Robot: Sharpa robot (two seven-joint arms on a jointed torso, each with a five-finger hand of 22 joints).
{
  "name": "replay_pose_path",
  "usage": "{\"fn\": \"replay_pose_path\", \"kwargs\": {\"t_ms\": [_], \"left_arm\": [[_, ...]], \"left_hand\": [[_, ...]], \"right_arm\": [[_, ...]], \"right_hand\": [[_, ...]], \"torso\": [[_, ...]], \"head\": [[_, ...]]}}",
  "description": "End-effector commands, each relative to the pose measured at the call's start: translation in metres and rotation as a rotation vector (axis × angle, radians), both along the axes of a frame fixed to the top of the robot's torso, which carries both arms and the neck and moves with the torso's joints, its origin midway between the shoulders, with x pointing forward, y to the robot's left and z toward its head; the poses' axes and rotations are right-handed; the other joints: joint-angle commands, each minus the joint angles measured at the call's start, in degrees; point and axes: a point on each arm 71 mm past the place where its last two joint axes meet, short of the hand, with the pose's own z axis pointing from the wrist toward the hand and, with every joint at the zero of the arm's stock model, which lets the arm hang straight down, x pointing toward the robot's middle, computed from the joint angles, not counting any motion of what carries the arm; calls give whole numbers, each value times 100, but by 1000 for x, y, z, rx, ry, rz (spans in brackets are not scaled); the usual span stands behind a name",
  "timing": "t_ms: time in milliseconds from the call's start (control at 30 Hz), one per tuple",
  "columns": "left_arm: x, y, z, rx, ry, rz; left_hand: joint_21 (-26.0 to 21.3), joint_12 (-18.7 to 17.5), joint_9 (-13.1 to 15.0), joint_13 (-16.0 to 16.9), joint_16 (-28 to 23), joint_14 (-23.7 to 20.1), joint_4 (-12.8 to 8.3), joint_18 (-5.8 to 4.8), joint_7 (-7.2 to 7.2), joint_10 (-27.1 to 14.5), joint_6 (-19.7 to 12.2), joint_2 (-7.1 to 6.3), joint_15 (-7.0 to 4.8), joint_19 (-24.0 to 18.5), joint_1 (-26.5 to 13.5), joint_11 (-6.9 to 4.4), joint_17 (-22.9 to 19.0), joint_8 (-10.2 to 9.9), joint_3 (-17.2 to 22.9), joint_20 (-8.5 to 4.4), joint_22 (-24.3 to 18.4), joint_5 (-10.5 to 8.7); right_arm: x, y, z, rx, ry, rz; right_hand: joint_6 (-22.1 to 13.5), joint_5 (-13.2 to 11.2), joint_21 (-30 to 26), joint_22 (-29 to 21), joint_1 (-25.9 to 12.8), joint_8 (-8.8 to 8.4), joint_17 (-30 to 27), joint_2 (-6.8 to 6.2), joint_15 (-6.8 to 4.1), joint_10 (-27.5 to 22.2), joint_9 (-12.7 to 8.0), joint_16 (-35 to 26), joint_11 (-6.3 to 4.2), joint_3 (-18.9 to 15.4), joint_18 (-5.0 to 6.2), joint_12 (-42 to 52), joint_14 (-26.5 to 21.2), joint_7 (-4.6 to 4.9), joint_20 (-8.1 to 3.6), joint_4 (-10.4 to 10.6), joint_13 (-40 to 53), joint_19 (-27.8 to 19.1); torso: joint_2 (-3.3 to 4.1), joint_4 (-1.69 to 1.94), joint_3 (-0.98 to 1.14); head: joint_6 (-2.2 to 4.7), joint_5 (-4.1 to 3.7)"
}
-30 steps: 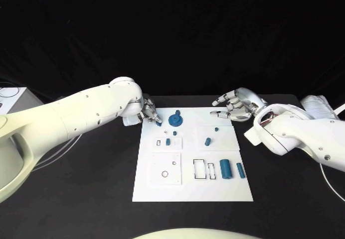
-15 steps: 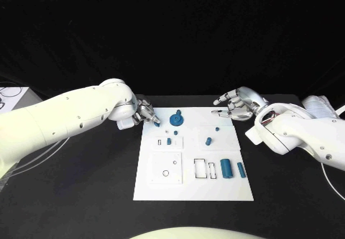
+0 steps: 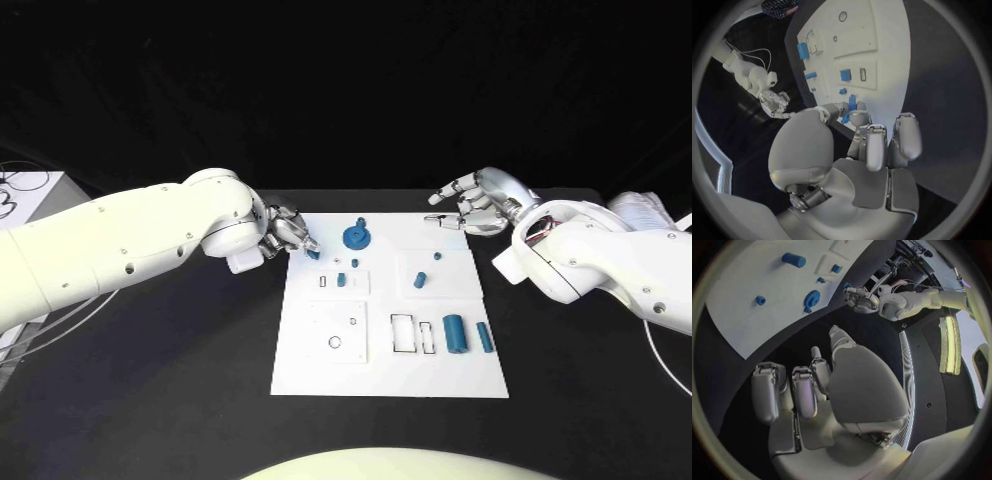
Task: Assemble the parts on the task board
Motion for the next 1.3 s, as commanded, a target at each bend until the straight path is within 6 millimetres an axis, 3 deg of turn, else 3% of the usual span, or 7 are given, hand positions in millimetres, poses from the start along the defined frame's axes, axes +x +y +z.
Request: {"fn": "replay_pose_path", "kwargs": {"t_ms": [33,367,867,1300], "left_arm": [[-4,-4,-2,-3,-47,4],[-18,-14,-17,24,-60,-29],[-24,-25,-25,86,-71,-65],[-23,-26,-32,128,-55,-66]], "left_hand": [[43,-30,619,-22,33,475,-699,-9,-261,49,310,-6,-38,21,-68,-12,1035,42,751,-35,28,81],[83,-41,674,-27,41,479,-738,-28,-289,109,350,-36,-62,93,-163,-38,1047,81,809,-57,117,273],[90,-56,679,-50,26,471,-742,-32,-291,106,352,-39,-65,105,-172,-41,1017,84,814,-59,132,286],[91,-64,684,-60,32,475,-743,-31,-292,105,352,-33,-67,106,-178,-42,1029,86,821,-60,132,295]], "right_arm": [[0,1,-1,-3,-5,16],[0,2,-2,-4,-5,19],[-1,3,-2,-6,-8,24],[-1,4,-2,-7,-8,26]], "right_hand": [[-1,38,-24,972,-55,26,1154,23,-15,-28,-7,-39,2,-13,67,-12,502,-2,-12,3,226,235],[-1,55,-34,966,-60,29,1152,22,-16,-39,-10,-41,1,-11,70,-22,501,-3,-13,1,215,231],[-3,66,-33,967,-59,31,1152,21,-17,-41,-13,-42,1,-7,69,-24,501,-3,-13,-1,212,232],[-3,66,-33,967,-59,31,1152,21,-17,-41,-13,-42,1,-7,69,-24,501,-3,-13,-1,212,232]], "torso": [[-10,13,-3],[3,-3,1],[6,-7,11],[11,-5,4]], "head": [[-24,22],[-38,56],[-69,84],[-91,80]]}}
